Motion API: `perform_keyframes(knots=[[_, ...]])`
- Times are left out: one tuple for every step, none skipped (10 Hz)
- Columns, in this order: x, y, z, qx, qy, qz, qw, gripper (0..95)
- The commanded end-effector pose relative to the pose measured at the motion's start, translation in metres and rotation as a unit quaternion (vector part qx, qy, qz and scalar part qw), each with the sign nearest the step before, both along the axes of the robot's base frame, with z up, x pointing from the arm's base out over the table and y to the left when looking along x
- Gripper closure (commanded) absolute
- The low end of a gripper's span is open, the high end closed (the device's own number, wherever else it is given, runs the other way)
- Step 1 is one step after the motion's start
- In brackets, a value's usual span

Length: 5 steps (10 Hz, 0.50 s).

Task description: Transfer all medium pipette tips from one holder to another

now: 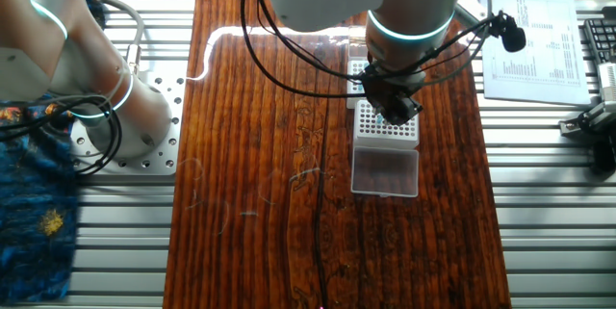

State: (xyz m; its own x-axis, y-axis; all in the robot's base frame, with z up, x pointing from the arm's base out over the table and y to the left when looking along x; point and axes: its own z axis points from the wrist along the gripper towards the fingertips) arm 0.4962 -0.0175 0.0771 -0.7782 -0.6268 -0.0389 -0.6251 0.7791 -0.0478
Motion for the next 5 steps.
perform_keyframes(knots=[[-0.0008,0.0001,-0.0013,-0.001,0.004,0.001,1.0,76.0],[-0.0011,0.0001,-0.0019,-0.001,0.004,0.001,1.0,95.0],[-0.0012,0.0001,-0.0024,0.0,0.004,0.0,1.0,95.0],[-0.0012,0.0001,-0.0026,-0.001,0.006,0.0,1.0,95.0],[-0.0013,0.0001,-0.0029,-0.001,0.008,0.0,1.0,95.0]])
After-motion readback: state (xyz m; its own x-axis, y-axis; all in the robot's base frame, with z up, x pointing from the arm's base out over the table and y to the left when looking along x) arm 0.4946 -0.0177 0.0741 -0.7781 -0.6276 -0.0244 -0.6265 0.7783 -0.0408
